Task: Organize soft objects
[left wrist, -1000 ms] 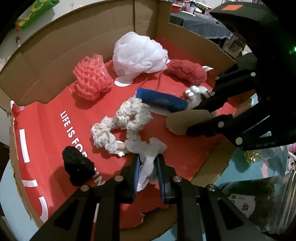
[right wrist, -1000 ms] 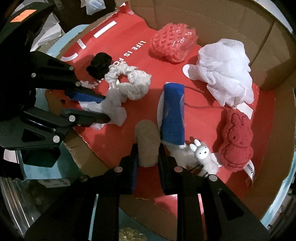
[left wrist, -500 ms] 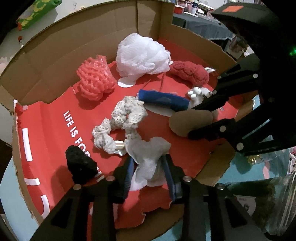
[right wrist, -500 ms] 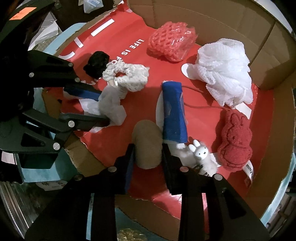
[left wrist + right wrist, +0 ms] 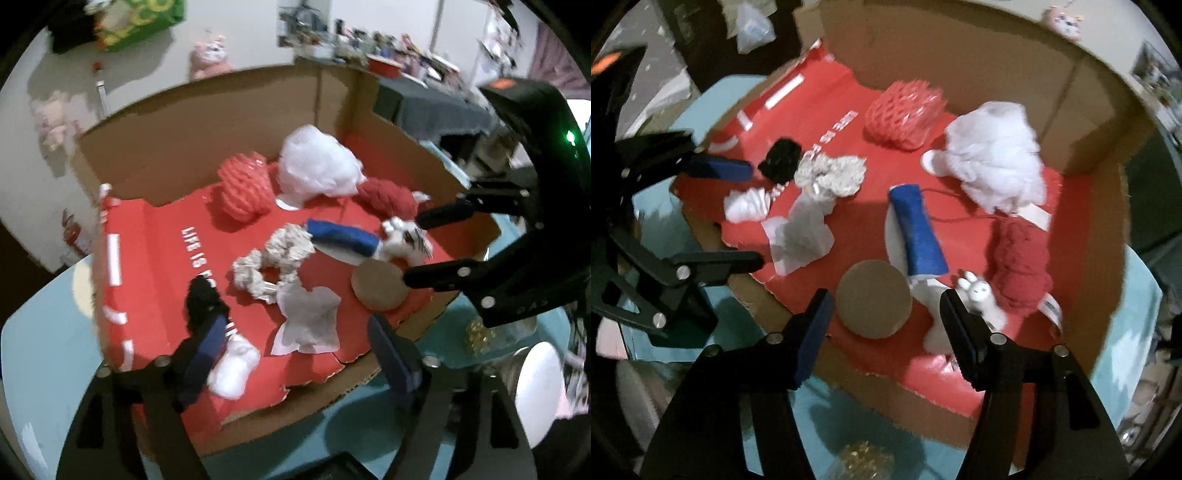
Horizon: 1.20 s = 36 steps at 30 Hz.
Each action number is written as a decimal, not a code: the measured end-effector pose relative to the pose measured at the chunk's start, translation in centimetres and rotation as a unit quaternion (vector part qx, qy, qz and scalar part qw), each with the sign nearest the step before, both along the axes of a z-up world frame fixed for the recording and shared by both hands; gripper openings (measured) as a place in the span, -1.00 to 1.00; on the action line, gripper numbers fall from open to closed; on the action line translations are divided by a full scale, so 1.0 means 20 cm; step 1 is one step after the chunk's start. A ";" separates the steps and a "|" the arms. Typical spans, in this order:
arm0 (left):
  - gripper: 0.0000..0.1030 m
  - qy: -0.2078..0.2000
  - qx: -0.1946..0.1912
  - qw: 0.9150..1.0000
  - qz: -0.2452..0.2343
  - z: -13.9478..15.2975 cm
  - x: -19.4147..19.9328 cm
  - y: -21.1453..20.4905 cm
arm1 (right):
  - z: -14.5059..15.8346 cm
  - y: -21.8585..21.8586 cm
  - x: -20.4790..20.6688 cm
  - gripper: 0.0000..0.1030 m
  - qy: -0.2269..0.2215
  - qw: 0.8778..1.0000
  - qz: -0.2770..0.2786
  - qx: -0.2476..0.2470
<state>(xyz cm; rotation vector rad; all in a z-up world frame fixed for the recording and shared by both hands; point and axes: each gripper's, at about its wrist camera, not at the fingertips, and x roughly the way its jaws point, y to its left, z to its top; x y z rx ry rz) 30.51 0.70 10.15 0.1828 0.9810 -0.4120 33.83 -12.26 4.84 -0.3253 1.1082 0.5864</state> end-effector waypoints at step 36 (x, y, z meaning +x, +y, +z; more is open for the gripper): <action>0.92 0.027 0.001 0.987 0.161 -0.15 -0.06 0.09 | -0.07 -0.21 -0.14 0.43 -0.023 0.975 -0.217 0.032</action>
